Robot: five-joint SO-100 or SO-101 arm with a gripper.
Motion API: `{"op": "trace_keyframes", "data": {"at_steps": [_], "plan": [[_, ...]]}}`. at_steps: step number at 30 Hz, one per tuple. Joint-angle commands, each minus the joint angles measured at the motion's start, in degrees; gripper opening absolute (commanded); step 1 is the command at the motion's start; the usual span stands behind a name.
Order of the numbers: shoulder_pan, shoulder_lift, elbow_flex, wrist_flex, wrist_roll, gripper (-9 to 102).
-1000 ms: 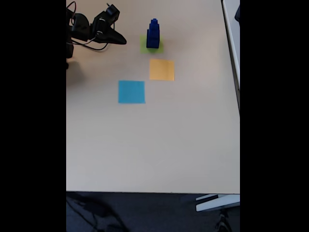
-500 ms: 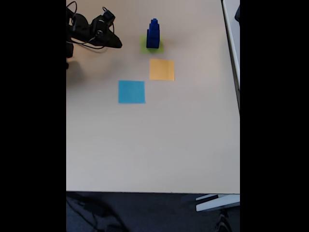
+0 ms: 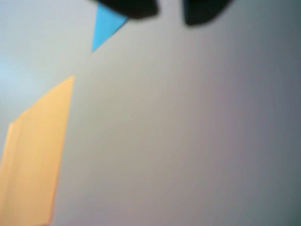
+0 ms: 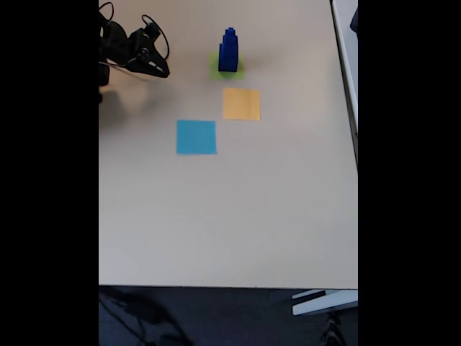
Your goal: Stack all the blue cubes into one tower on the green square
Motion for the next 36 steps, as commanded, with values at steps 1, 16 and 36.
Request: {"op": "trace_keyframes", "data": {"at_steps": [1,16,36], "plan": [[-1.0,1.5,0.4,0.6,-0.7,0],[-0.5,1.5,0.3,1.8,-0.6,0],[1.1,1.5,-0.2,3.7,6.2,0]]}}
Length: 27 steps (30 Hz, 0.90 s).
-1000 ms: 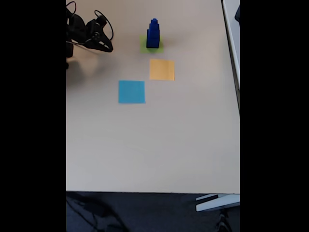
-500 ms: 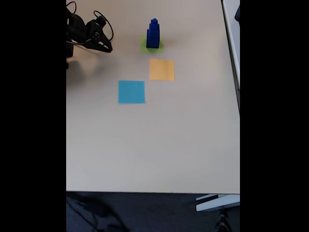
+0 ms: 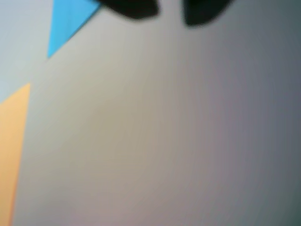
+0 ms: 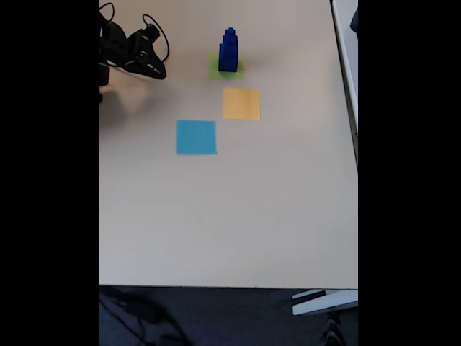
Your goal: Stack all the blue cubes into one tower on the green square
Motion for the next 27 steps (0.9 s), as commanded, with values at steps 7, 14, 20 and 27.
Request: {"op": "trace_keyframes", "data": {"at_steps": [7,14,20,27], "plan": [[-0.1,1.5,-0.3,0.2,-0.2,0],[-0.4,1.5,-0.5,0.7,-1.0,0],[-0.6,1.5,-0.6,0.8,-1.2,0],[-0.6,1.5,-0.7,0.8,-1.1,0]]}}
